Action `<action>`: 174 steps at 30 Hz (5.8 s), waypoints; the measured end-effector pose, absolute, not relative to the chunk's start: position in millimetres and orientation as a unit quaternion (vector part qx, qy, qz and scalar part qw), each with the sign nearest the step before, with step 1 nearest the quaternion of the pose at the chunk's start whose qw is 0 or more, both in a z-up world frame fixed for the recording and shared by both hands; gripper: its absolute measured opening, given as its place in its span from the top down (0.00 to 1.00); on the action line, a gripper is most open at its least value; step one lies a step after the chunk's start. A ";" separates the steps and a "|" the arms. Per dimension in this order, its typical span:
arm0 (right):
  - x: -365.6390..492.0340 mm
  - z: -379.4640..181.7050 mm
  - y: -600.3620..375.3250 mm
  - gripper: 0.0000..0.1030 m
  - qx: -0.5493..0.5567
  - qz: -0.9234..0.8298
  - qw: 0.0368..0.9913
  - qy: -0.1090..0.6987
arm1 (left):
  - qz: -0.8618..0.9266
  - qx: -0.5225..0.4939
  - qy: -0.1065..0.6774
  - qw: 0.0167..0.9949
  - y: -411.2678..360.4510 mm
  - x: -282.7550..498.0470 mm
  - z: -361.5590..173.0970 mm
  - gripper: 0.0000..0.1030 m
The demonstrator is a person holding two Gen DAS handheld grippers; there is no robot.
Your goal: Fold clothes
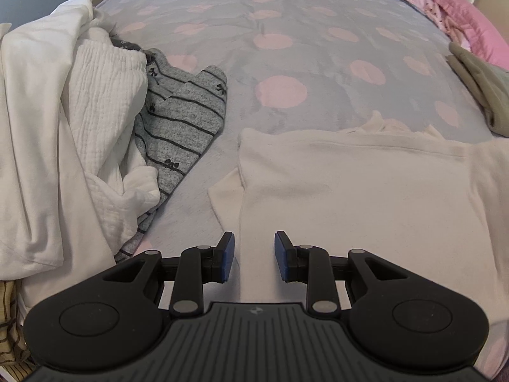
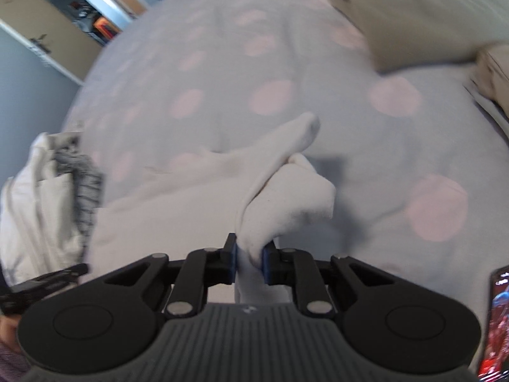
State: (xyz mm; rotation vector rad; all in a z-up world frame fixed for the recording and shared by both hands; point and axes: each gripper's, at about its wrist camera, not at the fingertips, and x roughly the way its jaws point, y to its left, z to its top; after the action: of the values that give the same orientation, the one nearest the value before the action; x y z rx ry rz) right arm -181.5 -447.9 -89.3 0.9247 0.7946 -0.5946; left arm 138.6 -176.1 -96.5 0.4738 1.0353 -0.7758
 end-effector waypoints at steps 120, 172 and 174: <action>-127.7 -127.1 -305.5 0.51 0.288 -0.177 0.842 0.422 | -0.371 0.109 0.486 0.784 -102.3 137.6 -90.9 0.51; -24.5 -187.3 -373.2 0.67 0.398 -0.191 0.819 0.367 | -0.411 0.127 0.464 0.774 -187.6 161.8 -141.8 0.72; -24.9 -184.5 -371.9 0.70 0.395 -0.193 0.821 0.366 | -0.411 0.129 0.455 0.779 -186.0 159.0 -137.8 0.77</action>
State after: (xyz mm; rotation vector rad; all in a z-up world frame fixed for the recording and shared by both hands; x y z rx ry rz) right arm -24.9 -371.9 -184.5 0.8399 0.7787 -0.4113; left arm 159.0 -186.0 -137.8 0.2795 0.9829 -0.8882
